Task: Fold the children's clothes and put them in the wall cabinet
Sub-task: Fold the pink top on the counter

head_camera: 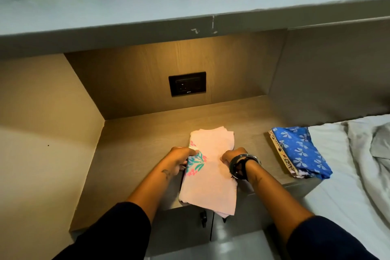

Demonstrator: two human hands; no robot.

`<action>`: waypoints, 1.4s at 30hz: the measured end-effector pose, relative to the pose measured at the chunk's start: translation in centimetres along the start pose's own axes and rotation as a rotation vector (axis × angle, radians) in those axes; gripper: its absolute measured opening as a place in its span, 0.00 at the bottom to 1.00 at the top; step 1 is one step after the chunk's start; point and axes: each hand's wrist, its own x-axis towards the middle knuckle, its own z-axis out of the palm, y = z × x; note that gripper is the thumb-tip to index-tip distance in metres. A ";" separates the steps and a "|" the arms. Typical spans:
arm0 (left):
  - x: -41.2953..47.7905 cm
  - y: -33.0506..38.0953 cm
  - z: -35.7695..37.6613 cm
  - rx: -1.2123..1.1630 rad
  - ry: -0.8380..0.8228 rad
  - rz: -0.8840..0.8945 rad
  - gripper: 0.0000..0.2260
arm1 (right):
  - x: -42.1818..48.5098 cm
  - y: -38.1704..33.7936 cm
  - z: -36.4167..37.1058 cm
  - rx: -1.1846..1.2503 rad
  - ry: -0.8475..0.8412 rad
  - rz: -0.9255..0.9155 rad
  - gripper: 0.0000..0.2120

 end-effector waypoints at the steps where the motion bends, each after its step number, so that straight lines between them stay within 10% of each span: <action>1: 0.0 0.1 -0.3 -0.047 -0.025 -0.023 0.06 | -0.3 -0.2 -0.3 0.063 0.005 -0.009 0.05; 6: -0.6 2.3 -2.0 -0.216 -0.049 0.059 0.03 | -1.2 -2.9 -1.8 0.423 0.054 -0.141 0.03; 12: -2.3 7.3 -3.8 -0.096 0.061 0.548 0.27 | -1.8 -8.5 -4.2 0.194 0.113 -0.600 0.36; 22: -2.7 -1.1 -3.1 1.095 0.365 0.965 0.10 | -3.3 0.5 -2.2 -0.668 0.292 -0.768 0.10; 26: -3.4 -9.9 -2.1 1.240 0.159 0.946 0.11 | -4.9 8.8 -0.6 -0.969 0.224 -0.788 0.07; 33: -5.8 -13.9 -2.3 1.079 0.010 0.990 0.14 | -6.0 10.7 -2.4 -0.884 -0.101 -1.024 0.15; 37: -7.1 -12.4 -2.4 0.779 0.003 0.801 0.12 | -5.8 8.7 -2.3 -0.517 -0.166 -0.913 0.02; 42: -6.1 -9.3 -1.2 0.291 0.198 0.488 0.09 | -3.1 5.1 -0.7 -0.267 -0.061 -0.685 0.09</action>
